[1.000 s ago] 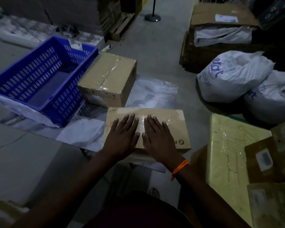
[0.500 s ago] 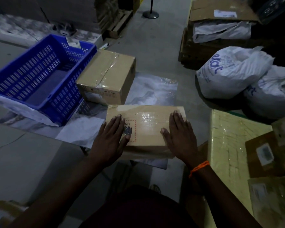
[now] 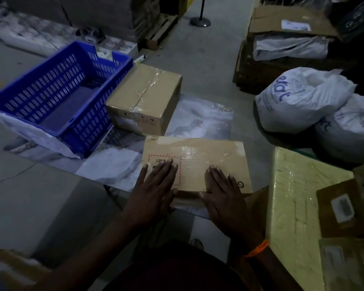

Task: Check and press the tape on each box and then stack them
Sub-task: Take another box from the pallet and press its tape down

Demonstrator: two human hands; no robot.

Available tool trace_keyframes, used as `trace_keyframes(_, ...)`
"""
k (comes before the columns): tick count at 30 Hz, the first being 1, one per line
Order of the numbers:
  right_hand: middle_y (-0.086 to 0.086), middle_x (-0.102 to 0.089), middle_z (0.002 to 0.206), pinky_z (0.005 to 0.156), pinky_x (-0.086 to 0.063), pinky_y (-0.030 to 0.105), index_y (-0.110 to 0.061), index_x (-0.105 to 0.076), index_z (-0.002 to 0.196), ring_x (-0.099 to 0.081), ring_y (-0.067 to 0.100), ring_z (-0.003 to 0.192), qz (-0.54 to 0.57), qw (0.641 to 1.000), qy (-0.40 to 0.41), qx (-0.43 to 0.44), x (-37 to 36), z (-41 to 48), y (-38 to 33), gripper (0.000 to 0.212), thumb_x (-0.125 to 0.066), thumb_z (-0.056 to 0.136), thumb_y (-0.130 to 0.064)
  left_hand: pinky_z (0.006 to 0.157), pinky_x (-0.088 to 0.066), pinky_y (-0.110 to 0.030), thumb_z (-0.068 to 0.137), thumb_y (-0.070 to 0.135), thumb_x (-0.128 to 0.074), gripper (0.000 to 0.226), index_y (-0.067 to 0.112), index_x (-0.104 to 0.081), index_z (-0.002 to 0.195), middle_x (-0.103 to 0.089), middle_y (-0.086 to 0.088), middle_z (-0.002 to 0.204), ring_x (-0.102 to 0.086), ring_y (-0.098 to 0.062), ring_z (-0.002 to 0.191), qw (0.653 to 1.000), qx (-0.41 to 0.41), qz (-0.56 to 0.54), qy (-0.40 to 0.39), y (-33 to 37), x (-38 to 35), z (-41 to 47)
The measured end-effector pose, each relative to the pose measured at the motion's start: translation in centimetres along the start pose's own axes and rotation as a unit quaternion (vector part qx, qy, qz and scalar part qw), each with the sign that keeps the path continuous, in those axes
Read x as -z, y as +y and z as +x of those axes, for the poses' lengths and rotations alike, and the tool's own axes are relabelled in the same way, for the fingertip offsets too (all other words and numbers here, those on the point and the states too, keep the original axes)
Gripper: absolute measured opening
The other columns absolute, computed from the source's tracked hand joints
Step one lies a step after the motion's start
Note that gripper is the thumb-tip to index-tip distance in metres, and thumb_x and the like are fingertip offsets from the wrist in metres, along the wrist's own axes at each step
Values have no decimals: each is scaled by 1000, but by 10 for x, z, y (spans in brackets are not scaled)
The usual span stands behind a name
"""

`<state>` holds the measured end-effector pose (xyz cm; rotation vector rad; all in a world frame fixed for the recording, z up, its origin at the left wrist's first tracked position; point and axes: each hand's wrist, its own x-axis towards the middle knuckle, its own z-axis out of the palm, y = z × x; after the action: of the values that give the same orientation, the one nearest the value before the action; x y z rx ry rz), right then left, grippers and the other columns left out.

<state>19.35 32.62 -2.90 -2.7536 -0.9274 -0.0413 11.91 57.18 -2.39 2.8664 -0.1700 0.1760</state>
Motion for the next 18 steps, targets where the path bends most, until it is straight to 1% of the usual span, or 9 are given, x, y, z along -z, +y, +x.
trace_keyframes(3,8,-30,167,127,-16,45,-9,-38,158,-23,21,157,-8,1000,12,14,-3,-13,-1,64,-34,107,-47,121,-18,-48,106,48,-29,61,14,-36,156,-27,-8,165,-24,-23,152,999,-32,28,0,2,-3,-12)
trace_keyframes(8,7,-32,166,126,-20,46,-9,-41,157,-25,20,156,8,1000,14,15,-1,-5,1,62,-32,107,-46,123,-15,-40,104,53,-30,63,15,-39,155,-30,-6,163,-24,-21,152,1000,-25,13,1,-1,-1,-2)
trace_keyframes(10,8,-41,162,124,-25,48,-9,-49,152,-33,21,153,44,999,20,9,5,6,4,64,-24,108,-50,122,-24,-44,104,53,-29,60,19,-46,151,-37,-5,160,-29,-21,150,999,-14,-27,7,-2,6,7)
trace_keyframes(11,10,-47,158,121,-31,49,-8,-54,147,-39,23,149,66,997,32,5,11,11,6,64,-25,108,-50,119,-31,-49,103,52,-31,57,21,-51,147,-42,-5,158,-33,-22,148,999,-3,-48,12,-3,10,12)
trace_keyframes(12,12,-53,153,116,-37,51,-7,-59,141,-46,26,143,82,995,58,-4,12,16,12,61,-32,108,-49,114,-37,-54,102,51,-36,54,22,-55,143,-45,-6,156,-37,-25,146,998,17,-62,24,-6,15,18)
trace_keyframes(13,14,-56,148,112,-43,52,-5,-62,136,-52,29,137,84,991,100,-24,13,22,22,55,-42,106,-46,111,-40,-55,100,50,-43,51,23,-55,142,-45,-7,155,-39,-27,144,995,48,-73,41,-10,17,23)
trace_keyframes(15,18,-53,148,111,-46,53,-3,-59,140,-53,33,134,101,972,162,-134,18,38,42,56,-56,99,-41,111,-40,-50,93,54,-56,63,23,-43,146,-41,-8,155,-39,-26,141,979,148,-125,57,-23,20,36)
trace_keyframes(17,17,-54,146,106,-46,43,-8,-53,145,-53,33,133,219,932,100,-270,30,57,60,59,-65,97,-40,103,-48,-46,84,62,-62,74,24,-41,145,-52,-6,144,-51,-23,131,935,247,-251,36,-35,27,51)
trace_keyframes(18,13,-63,135,97,-48,36,-12,-58,139,-60,32,126,286,904,67,-312,35,66,67,52,-68,96,-39,98,-54,-46,84,60,-65,70,25,-44,141,-59,-4,137,-58,-22,124,906,279,-317,22,-38,30,58)
